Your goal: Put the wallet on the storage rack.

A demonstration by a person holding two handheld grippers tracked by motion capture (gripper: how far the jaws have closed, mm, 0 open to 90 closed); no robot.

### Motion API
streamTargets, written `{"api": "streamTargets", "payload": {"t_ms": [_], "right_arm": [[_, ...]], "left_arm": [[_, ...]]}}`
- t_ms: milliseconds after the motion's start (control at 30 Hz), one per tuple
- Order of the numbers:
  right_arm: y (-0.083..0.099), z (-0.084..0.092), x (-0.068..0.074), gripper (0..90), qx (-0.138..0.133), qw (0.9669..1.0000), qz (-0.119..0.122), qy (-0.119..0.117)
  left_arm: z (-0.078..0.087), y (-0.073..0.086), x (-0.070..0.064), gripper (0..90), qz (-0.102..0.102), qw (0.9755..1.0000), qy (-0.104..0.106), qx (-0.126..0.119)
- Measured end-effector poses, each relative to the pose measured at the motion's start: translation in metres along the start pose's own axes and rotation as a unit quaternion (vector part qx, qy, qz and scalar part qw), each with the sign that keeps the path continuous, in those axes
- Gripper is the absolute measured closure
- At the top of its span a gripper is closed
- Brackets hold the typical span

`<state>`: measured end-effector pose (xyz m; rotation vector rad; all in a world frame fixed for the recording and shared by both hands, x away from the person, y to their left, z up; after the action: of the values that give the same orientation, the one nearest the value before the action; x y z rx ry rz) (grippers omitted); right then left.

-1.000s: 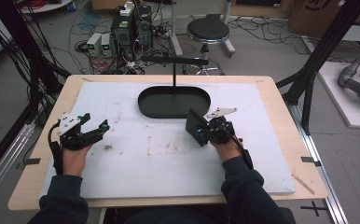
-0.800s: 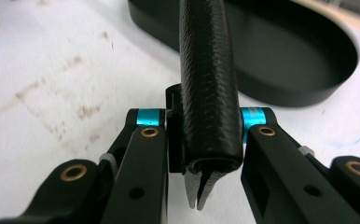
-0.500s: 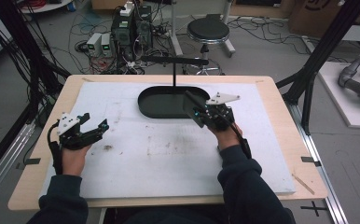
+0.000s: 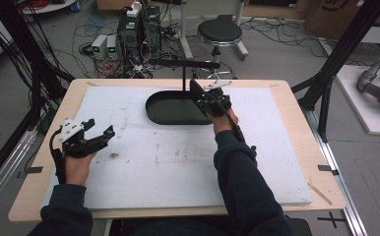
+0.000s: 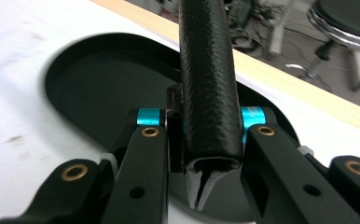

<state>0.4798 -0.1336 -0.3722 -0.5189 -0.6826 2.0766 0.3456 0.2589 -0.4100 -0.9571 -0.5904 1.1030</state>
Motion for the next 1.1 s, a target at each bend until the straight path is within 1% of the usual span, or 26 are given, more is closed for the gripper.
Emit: {"api": "streamTargets", "payload": {"t_ms": [100, 133, 167, 200, 233, 300, 367, 567, 633, 667, 733, 800, 867, 933, 967, 1000, 1033, 1100], "right_arm": [[-0.005, -0.015, -0.004, 79.0, 0.008, 0.9998, -0.015, 0.005], [-0.007, -0.019, -0.004, 78.9, 0.01, 0.9998, -0.017, 0.01], [-0.009, -0.023, -0.004, 78.9, 0.015, 0.9997, -0.017, 0.013], [-0.011, -0.025, -0.004, 79.0, 0.013, 0.9996, -0.015, 0.017], [-0.013, -0.029, -0.002, 78.9, 0.008, 0.9995, -0.012, 0.027], [-0.015, -0.035, 0.0, 78.9, 0.018, 0.9987, -0.006, 0.048], [-0.014, -0.04, 0.0, 78.9, 0.024, 0.9983, -0.01, 0.052], [-0.011, -0.051, -0.001, 78.7, 0.042, 0.9957, -0.012, 0.082], [-0.01, -0.055, -0.001, 78.3, 0.051, 0.9942, -0.011, 0.094], [-0.01, -0.056, -0.001, 78.2, 0.05, 0.994, -0.011, 0.097], [-0.009, -0.059, 0.001, 77.6, 0.046, 0.9947, -0.018, 0.09], [-0.011, -0.062, 0.005, 73.6, 0.039, 0.9958, -0.015, 0.082], [-0.012, -0.065, 0.009, 67.7, 0.032, 0.9968, -0.02, 0.071], [-0.012, -0.067, 0.011, 61.4, 0.025, 0.998, -0.034, 0.046], [-0.012, -0.068, 0.012, 57.5, 0.023, 0.9984, -0.037, 0.035], [-0.012, -0.071, 0.013, 47.3, 0.022, 0.9989, -0.038, 0.014], [-0.012, -0.071, 0.013, 47.3, 0.022, 0.9989, -0.038, 0.014], [-0.011, -0.073, 0.013, 42.1, 0.022, 0.9989, -0.041, -0.008]], "left_arm": [[-0.001, 0.0, 0.0, 24.3, 0.002, 1.0, 0.001, -0.001], [-0.001, 0.0, 0.001, 24.3, 0.002, 1.0, 0.001, 0.0], [-0.001, 0.0, 0.001, 24.3, 0.002, 1.0, 0.001, 0.0], [-0.001, 0.0, 0.001, 24.3, 0.002, 1.0, 0.002, 0.0], [-0.001, 0.0, 0.001, 24.3, 0.003, 1.0, 0.002, -0.001], [0.0, 0.0, 0.001, 24.3, 0.004, 1.0, 0.003, -0.001], [0.0, 0.0, 0.001, 24.3, 0.003, 1.0, 0.003, -0.002], [0.001, 0.0, 0.001, 24.3, 0.002, 1.0, 0.003, -0.001], [0.001, 0.0, 0.001, 24.3, 0.003, 1.0, 0.004, -0.001], [0.001, 0.0, 0.001, 24.3, 0.003, 1.0, 0.004, -0.001], [0.001, 0.0, 0.001, 24.3, 0.003, 1.0, 0.003, -0.001], [0.0, 0.0, 0.001, 24.3, 0.003, 1.0, 0.003, -0.001], [0.001, 0.0, 0.001, 24.3, 0.002, 1.0, 0.003, -0.001], [0.001, 0.0, 0.001, 24.3, 0.003, 1.0, 0.003, 0.0], [0.001, 0.0, 0.001, 24.3, 0.004, 1.0, 0.003, -0.001], [0.001, 0.0, 0.001, 24.3, 0.003, 1.0, 0.003, -0.001], [0.001, 0.0, 0.001, 24.3, 0.003, 1.0, 0.003, -0.001], [0.001, 0.0, 0.001, 24.3, 0.003, 1.0, 0.003, -0.001]]}}
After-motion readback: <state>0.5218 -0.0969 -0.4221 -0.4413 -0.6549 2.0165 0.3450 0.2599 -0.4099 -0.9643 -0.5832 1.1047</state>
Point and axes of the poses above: each handheld gripper's, and its own axes: z roughly backward along the jaws, y roughly out of its underside, x roughly to its left, the point moved 2 cm from there along -z, roughly forward along the jaws, and after that the axes turned 15 degrees about x, right-handed, at the moved point
